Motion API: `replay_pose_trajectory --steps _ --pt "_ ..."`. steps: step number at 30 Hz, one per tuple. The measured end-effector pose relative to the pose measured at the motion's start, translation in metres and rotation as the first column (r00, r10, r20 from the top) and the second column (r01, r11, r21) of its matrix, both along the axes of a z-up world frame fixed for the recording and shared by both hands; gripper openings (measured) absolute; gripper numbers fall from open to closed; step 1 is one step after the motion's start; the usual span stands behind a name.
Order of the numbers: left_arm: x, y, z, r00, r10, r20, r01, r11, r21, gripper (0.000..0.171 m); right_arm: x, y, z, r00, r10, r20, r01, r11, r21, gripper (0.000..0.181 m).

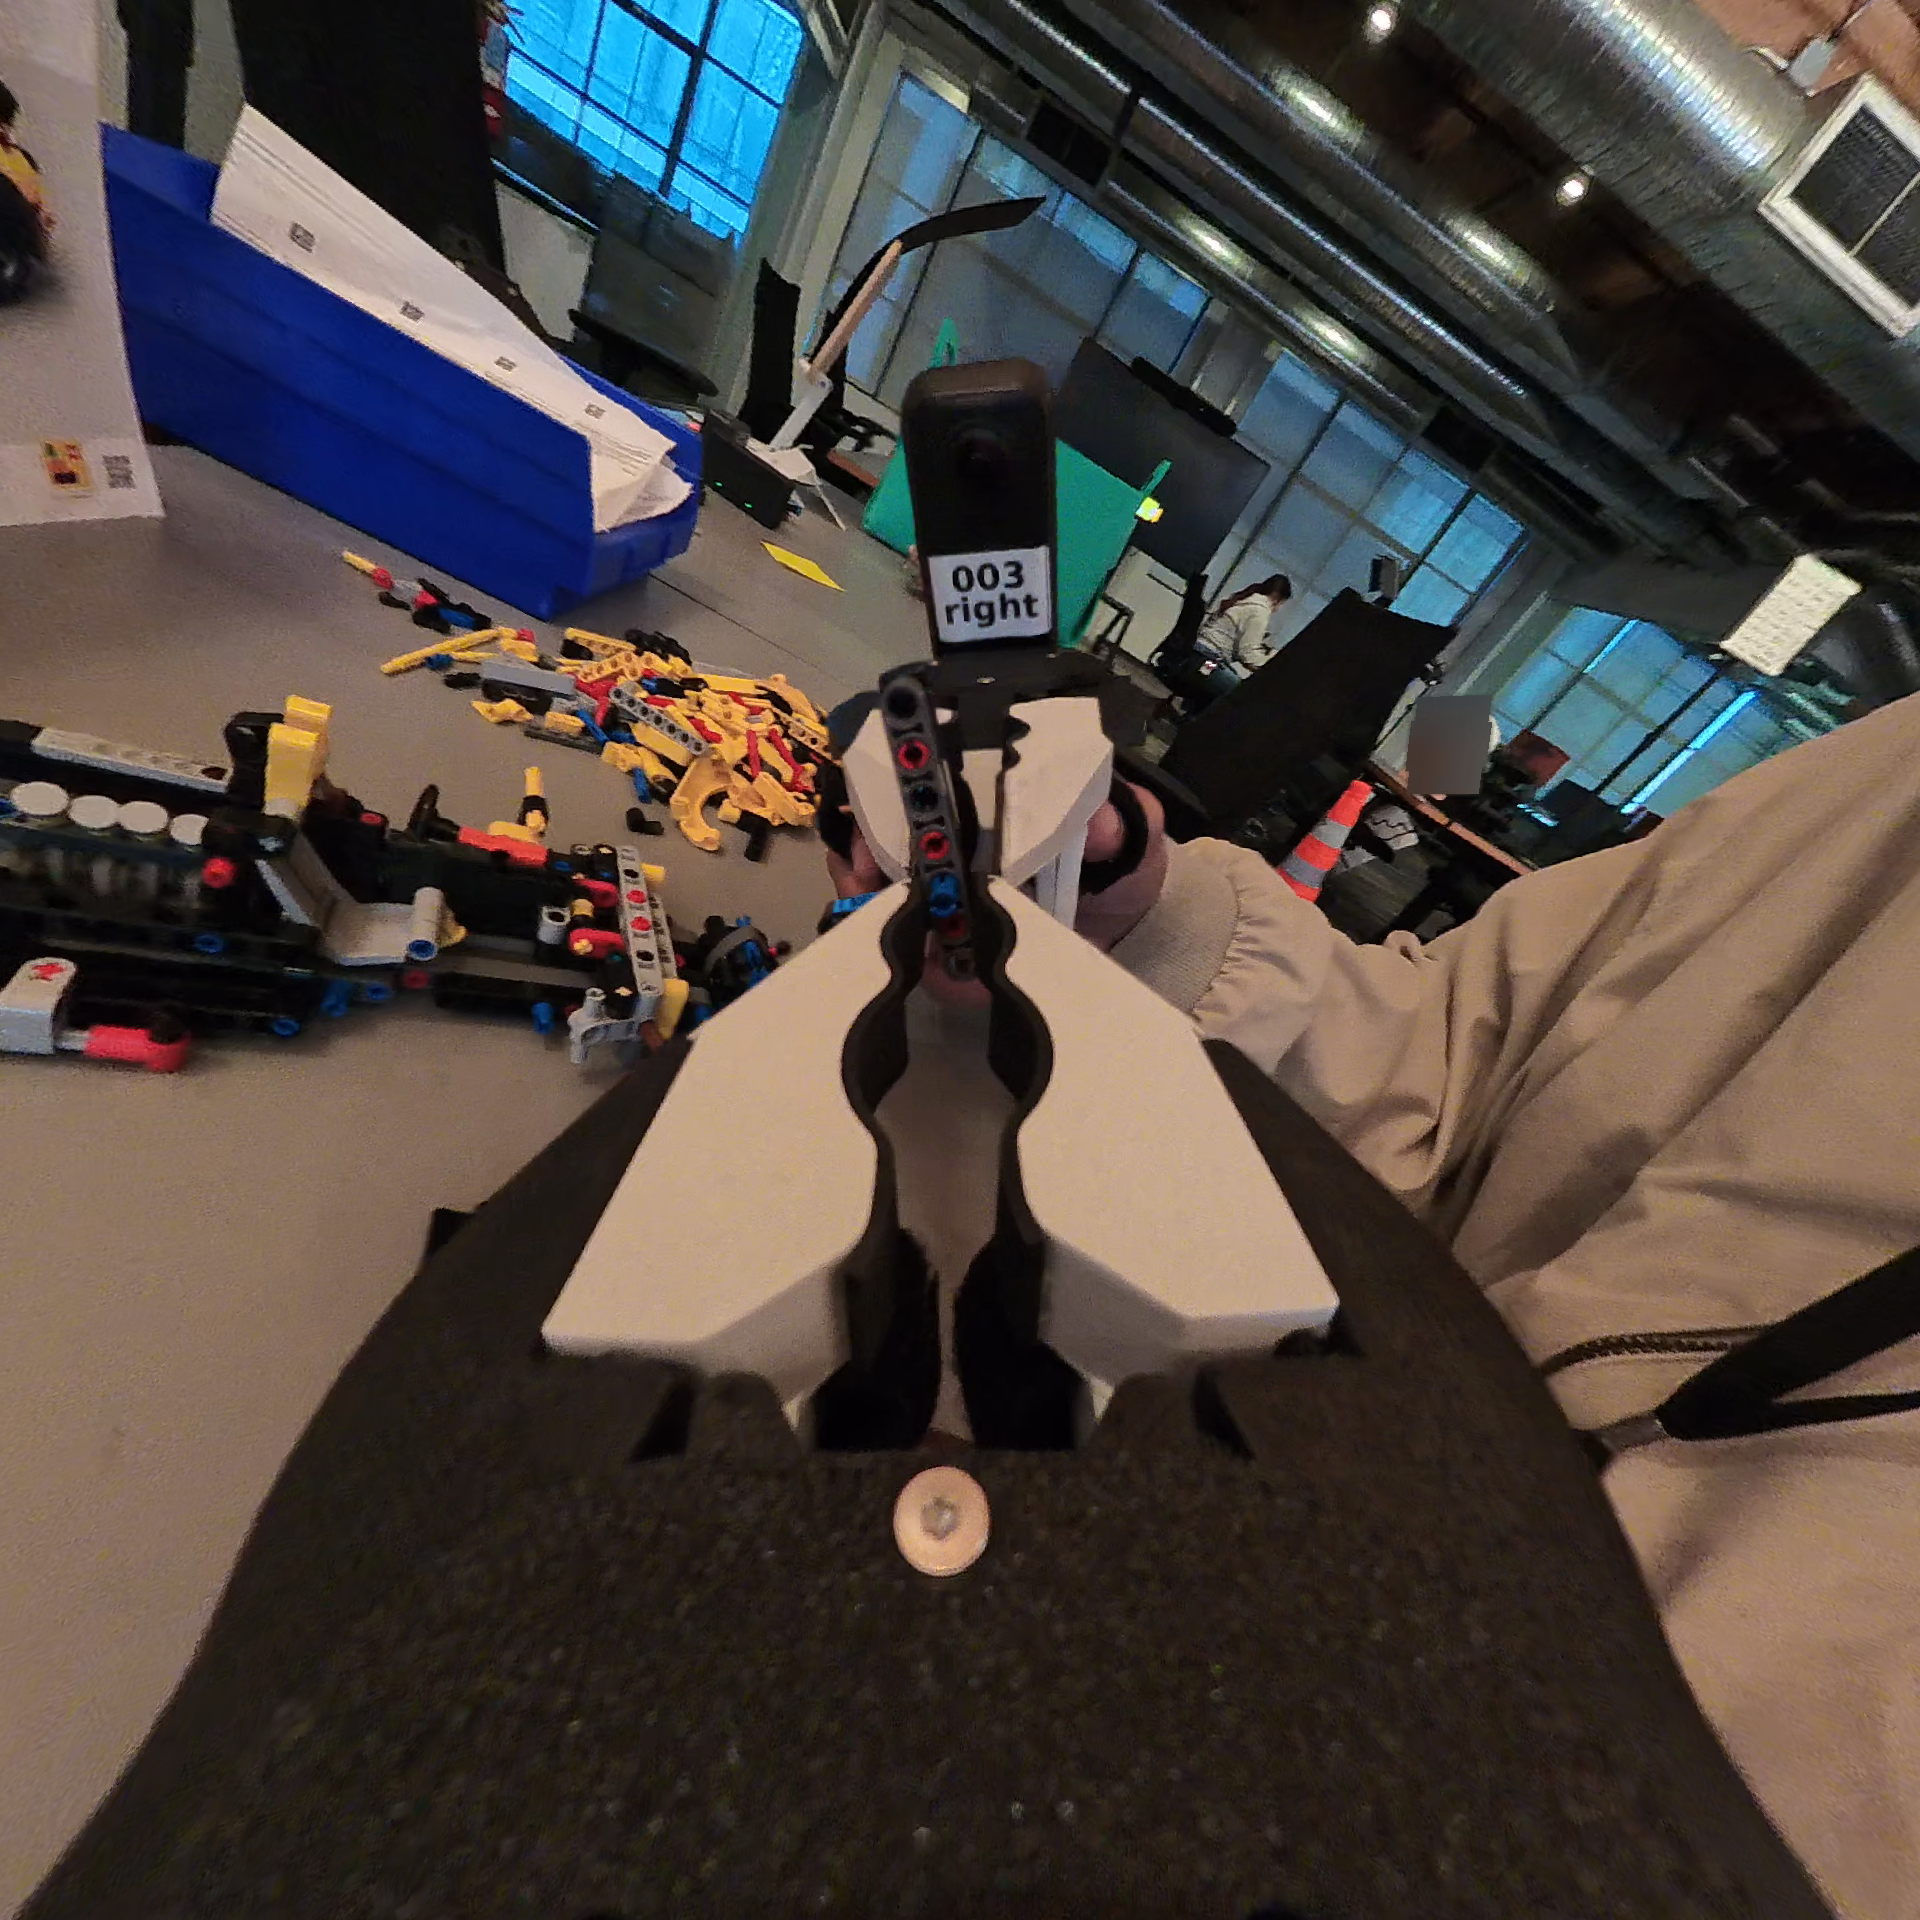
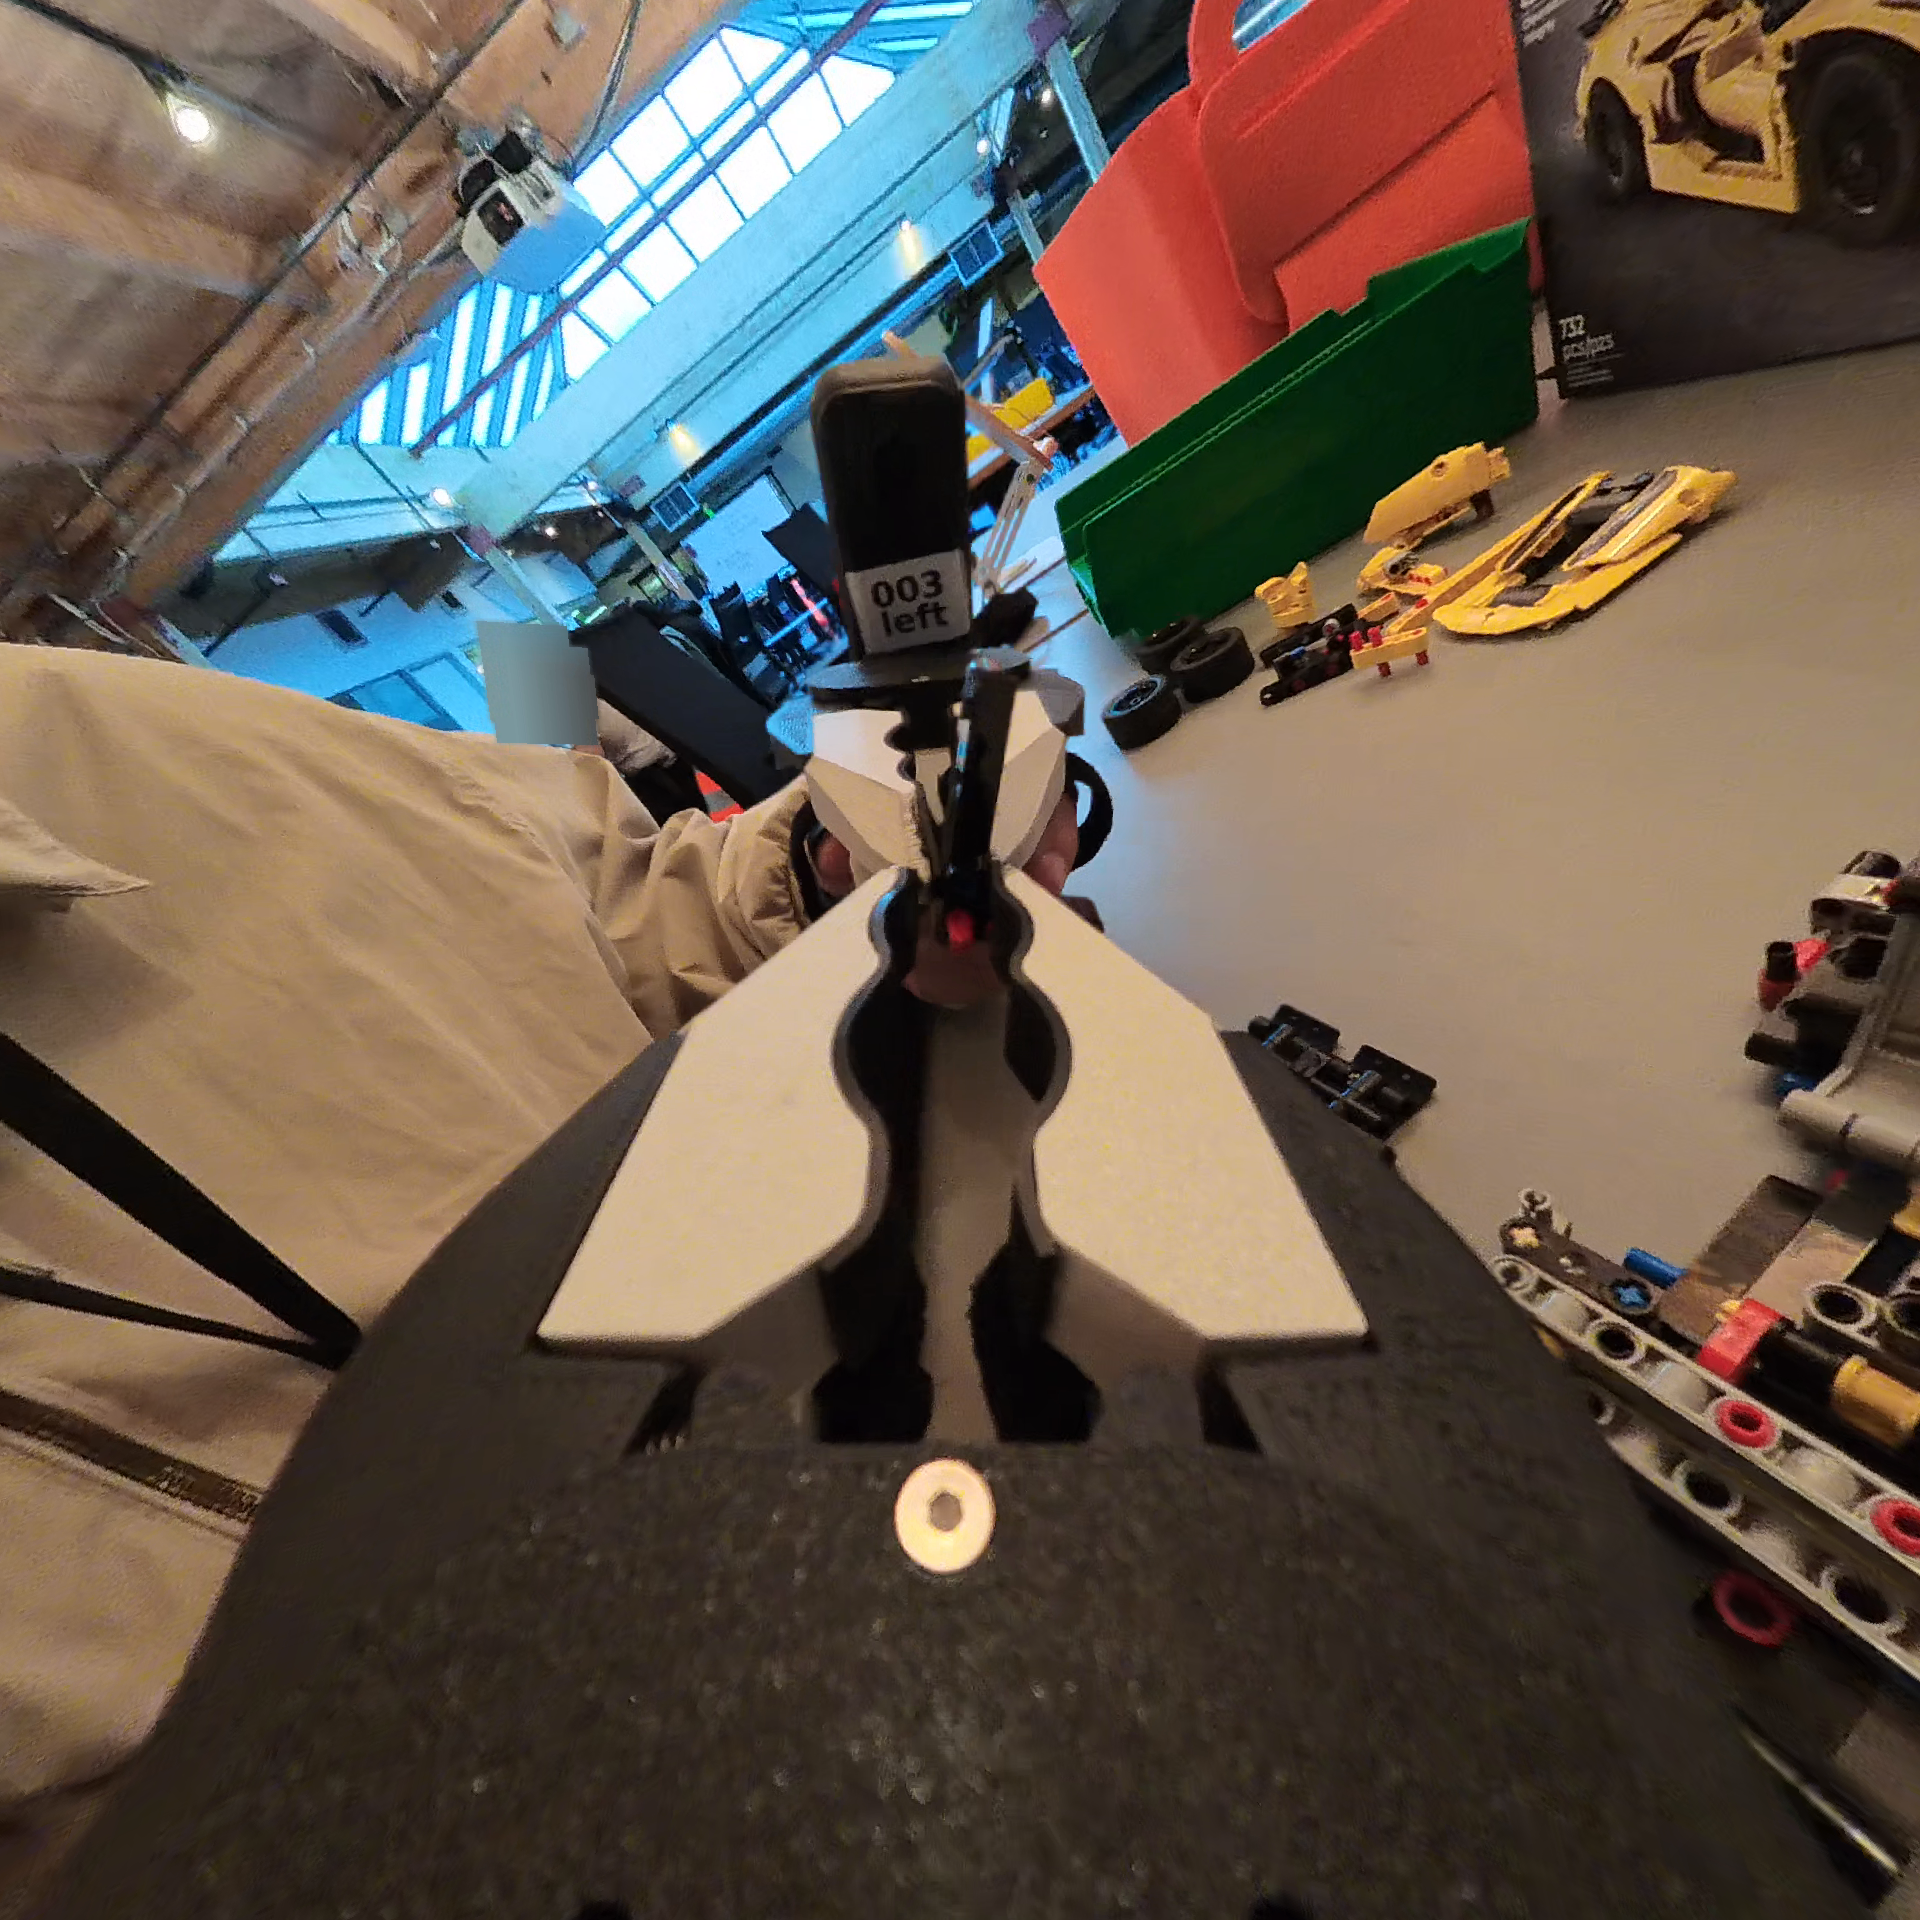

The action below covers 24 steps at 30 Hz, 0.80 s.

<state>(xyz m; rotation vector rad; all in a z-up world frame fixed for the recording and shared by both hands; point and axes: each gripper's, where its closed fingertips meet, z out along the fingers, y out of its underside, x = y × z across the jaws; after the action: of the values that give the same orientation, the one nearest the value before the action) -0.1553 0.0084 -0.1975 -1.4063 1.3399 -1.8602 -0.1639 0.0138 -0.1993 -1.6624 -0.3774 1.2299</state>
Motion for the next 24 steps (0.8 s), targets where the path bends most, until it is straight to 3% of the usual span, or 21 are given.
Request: replay_pose_trajectory --steps 5,8,11,19,24 --pt "-0.002 -0.009 0.006 0.998 -0.052 0.036 0.054 0.998 -0.039 0.007 -0.001 -0.008 0.005 0.998 0.059 -0.032 -0.059 0.998 -0.001 0.008" --pt "-0.007 -0.014 0.012 0.991 -0.116 0.063 0.120 0.989 -0.081 0.008 -0.004 -0.014 0.013 0.973 0.138 -0.185 -0.149 0.988 -0.048 0.006" --pt "-0.005 -0.011 0.008 0.995 -0.092 0.040 0.095 0.993 -0.071 0.008 -0.001 -0.010 0.006 0.993 0.085 -0.077 -0.087 0.996 -0.021 0.006" --pt "-0.007 -0.010 0.006 0.995 -0.094 0.040 0.096 0.995 -0.039 0.007 -0.005 -0.009 0.004 0.998 0.055 -0.011 -0.055 0.998 0.006 0.006" --pt "-0.014 0.011 0.018 0.994 -0.026 0.108 0.033 0.997 -0.064 0.007 0.006 -0.004 0.013 0.995 0.033 -0.093 -0.033 0.999 -0.004 0.007"
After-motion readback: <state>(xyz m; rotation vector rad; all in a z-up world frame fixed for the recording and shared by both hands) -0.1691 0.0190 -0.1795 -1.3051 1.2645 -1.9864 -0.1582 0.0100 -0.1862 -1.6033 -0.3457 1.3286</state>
